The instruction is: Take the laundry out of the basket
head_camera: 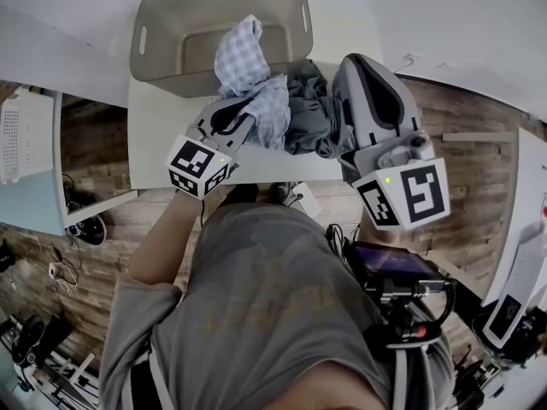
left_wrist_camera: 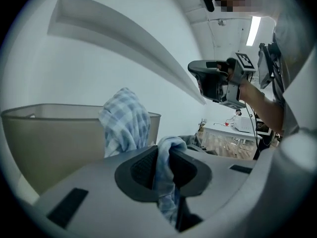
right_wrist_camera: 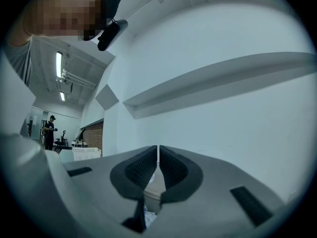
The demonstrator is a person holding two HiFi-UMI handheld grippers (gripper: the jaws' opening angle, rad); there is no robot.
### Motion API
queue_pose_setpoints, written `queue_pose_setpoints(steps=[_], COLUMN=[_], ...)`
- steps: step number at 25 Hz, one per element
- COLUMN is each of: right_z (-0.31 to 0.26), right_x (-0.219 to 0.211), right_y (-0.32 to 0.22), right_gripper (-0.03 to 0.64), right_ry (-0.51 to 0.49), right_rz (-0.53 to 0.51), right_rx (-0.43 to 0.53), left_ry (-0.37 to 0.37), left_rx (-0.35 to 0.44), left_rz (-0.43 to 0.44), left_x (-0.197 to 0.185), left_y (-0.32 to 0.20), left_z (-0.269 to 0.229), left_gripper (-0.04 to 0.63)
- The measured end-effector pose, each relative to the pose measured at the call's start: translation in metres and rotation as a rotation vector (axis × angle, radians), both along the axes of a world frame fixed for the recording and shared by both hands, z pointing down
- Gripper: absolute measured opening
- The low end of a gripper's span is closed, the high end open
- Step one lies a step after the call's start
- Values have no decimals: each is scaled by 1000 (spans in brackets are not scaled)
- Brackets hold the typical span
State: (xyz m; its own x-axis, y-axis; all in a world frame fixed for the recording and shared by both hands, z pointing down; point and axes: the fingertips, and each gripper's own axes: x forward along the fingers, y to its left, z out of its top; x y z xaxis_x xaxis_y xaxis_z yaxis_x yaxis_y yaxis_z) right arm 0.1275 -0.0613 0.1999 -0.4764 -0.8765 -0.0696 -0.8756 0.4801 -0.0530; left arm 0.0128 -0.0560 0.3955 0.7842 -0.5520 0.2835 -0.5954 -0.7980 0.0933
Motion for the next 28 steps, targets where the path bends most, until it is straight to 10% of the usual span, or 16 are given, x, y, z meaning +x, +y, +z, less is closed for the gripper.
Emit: queue_pose_setpoints(steps=[11,28], right_z=[-9,5], right_x=[-7,-42], right_y=[4,-23], right_gripper=[18,18], right_ry=[3,-15], right_rz=[-5,-52], right_rx=[3,0], left_ry=[2,-197], left_rx=[-15,-68], left_rz=[1,14], left_x=[-11,-82], left_y=[19,25], left_z=[-18,0], left_gripper=[117,185])
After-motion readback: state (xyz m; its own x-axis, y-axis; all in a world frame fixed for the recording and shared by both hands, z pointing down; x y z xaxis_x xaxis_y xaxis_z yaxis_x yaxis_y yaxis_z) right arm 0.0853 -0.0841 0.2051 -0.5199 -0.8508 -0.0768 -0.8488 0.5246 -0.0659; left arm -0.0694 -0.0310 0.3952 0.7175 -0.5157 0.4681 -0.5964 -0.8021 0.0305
